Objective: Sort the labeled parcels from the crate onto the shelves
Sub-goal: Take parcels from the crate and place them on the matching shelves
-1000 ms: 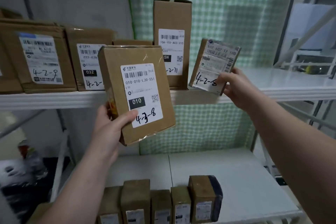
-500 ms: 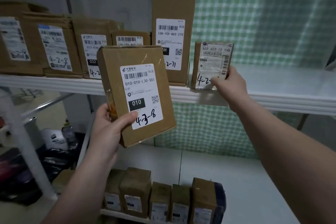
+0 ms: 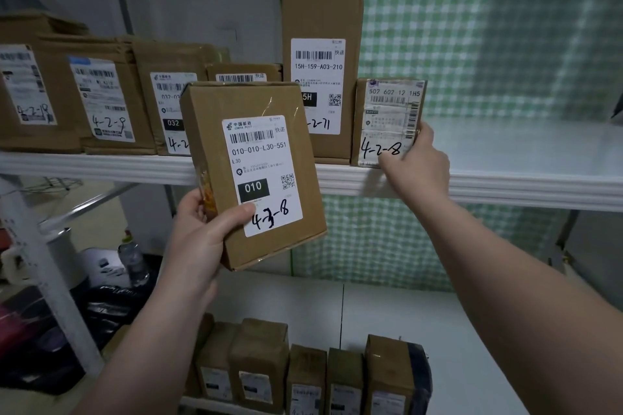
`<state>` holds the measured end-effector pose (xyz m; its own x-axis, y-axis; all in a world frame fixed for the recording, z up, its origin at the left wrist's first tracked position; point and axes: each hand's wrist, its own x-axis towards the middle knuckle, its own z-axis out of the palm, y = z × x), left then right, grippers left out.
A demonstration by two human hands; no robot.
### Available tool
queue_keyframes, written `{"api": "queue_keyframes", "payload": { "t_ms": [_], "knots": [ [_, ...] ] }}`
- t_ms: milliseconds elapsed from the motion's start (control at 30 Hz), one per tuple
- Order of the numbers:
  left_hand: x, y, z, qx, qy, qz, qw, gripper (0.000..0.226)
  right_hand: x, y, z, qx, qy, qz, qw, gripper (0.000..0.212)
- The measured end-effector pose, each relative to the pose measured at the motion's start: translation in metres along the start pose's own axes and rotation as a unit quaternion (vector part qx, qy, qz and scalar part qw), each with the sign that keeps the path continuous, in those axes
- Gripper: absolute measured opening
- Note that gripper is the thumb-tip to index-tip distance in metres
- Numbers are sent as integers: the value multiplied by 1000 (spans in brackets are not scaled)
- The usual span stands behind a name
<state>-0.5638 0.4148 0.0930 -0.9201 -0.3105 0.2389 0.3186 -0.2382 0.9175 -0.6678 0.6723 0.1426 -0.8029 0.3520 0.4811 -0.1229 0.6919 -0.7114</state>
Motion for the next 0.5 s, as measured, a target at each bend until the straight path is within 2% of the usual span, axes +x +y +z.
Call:
{"api": "queue_keyframes", "payload": {
  "t_ms": [233,400,500],
  "knots": [
    [11,-2,-5,-1,-20,-3,1000,83,1,-5,5,-46,19,-1,999,68],
    [13,-3,-5,-6,-43,-5,999,83,-1,-2,6,-22,26,1,999,72],
    [12,-3,-3,-12,-67,-13,998,80,-13,-3,2,68,117,-16,991,67]
  ]
}}
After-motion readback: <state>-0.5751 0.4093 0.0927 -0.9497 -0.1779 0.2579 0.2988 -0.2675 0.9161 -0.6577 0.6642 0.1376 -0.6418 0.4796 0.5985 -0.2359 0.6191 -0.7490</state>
